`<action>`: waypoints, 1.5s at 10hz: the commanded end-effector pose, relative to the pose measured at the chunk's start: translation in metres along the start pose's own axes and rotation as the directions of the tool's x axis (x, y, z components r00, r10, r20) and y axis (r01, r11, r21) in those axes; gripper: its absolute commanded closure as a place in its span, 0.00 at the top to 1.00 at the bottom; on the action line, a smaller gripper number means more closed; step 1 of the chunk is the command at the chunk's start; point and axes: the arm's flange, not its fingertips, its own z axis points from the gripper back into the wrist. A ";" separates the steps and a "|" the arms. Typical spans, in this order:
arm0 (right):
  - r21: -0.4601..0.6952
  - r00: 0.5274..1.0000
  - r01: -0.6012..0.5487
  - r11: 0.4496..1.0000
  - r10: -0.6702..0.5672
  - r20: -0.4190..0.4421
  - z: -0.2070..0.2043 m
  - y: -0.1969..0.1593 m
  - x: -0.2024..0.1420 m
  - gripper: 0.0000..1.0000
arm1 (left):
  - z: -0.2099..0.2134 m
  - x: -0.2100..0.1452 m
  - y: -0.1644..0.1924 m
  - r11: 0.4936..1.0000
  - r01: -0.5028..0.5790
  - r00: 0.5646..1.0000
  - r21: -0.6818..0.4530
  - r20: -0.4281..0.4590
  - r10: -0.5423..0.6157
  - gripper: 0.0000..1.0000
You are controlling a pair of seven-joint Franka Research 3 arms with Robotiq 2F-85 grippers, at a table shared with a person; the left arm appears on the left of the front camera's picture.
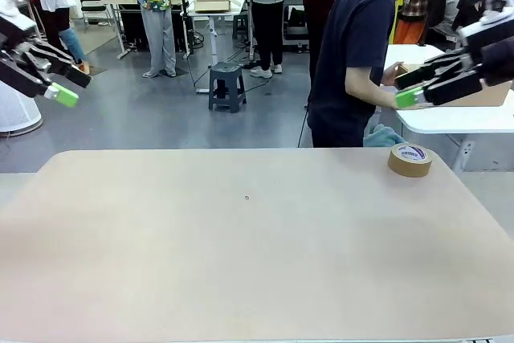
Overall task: Wrap the clocks to prevent damage.
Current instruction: After the human seals the box with tape, release both hands from the side flaps of the Package Box.
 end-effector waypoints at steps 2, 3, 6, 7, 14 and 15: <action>-0.095 0.981 0.128 0.987 -0.112 0.159 0.009 -0.019 -0.050 1.00 | 0.008 -0.042 -0.003 0.983 -0.092 0.971 0.160 0.232 0.053 1.00; -0.091 0.980 0.141 0.986 -0.127 0.151 0.007 -0.020 -0.060 1.00 | 0.005 -0.053 -0.001 0.972 -0.119 0.967 0.202 0.244 0.068 1.00; -0.080 0.980 0.162 0.984 -0.150 0.134 0.002 -0.024 -0.076 1.00 | -0.003 -0.075 0.004 0.985 -0.099 0.963 0.142 0.262 0.059 1.00; -0.083 0.980 0.160 0.984 -0.148 0.136 0.002 -0.025 -0.074 1.00 | 0.000 -0.075 0.004 0.992 -0.066 0.967 0.111 0.252 0.036 1.00; -0.083 0.980 0.176 0.981 -0.167 0.110 0.002 -0.024 -0.077 1.00 | -0.005 -0.074 0.001 0.988 -0.099 0.965 0.115 0.252 0.068 1.00; -0.083 0.980 0.176 0.981 -0.167 0.110 0.002 -0.024 -0.077 1.00 | -0.005 -0.074 0.001 0.988 -0.099 0.965 0.115 0.252 0.068 1.00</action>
